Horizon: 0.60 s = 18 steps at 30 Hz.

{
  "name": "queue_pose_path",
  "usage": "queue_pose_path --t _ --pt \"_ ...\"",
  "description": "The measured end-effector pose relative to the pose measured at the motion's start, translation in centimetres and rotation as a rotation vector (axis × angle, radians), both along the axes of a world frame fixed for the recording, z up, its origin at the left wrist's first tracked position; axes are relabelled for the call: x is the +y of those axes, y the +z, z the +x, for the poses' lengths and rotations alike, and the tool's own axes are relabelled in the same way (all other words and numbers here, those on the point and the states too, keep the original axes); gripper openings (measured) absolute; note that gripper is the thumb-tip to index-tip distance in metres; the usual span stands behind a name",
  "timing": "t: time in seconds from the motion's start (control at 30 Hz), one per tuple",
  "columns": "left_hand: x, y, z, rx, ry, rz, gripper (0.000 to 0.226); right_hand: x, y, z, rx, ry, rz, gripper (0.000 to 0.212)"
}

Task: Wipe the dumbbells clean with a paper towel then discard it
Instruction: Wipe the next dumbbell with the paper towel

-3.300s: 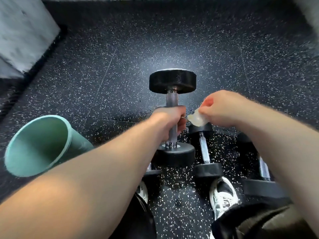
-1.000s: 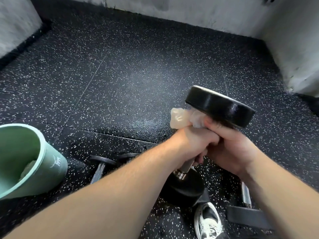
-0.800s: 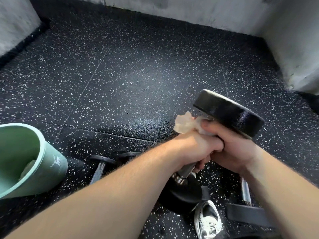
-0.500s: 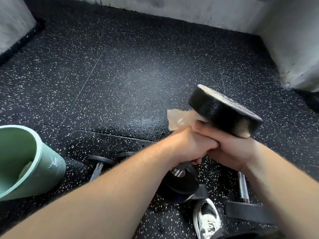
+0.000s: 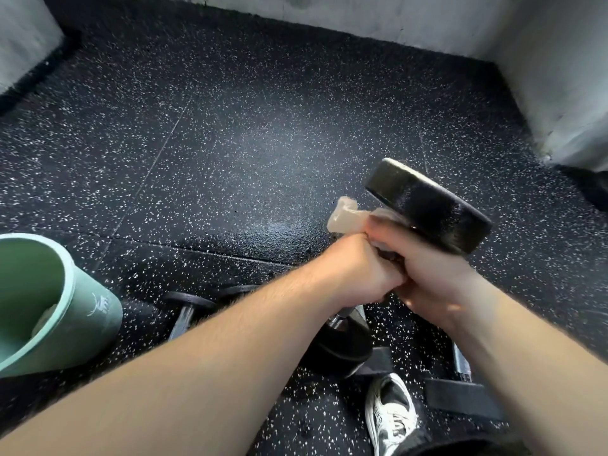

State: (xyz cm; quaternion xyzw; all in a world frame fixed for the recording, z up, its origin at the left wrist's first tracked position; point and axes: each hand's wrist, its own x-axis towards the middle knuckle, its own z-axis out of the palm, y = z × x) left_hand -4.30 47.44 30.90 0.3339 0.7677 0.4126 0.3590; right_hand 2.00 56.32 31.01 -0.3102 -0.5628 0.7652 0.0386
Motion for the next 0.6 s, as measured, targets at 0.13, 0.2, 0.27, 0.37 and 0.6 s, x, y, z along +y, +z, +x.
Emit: queue_pose_path --t 0.13,0.2,0.27,0.37,0.6 --pt "-0.3 -0.3 -0.2 -0.051 0.034 -0.033 0.006 0.6 -0.3 -0.2 0.023 0.025 -0.018 0.032" --pt "-0.2 -0.4 -0.3 -0.09 0.047 -0.066 0.008 0.2 -0.4 -0.3 0.04 0.06 -0.013 0.035" --pt "-0.2 0.0 -0.3 -0.149 0.042 -0.129 0.017 -0.2 -0.2 -0.5 0.065 0.078 -0.009 0.029" --pt "-0.5 0.6 -0.5 -0.34 0.038 -0.184 0.024 -0.4 0.1 -0.7 0.098 0.113 -0.014 0.052" --pt "-1.7 0.7 -1.0 -0.626 -0.18 -0.057 0.042 0.2 0.3 -0.4 0.158 0.399 -0.13 0.094"
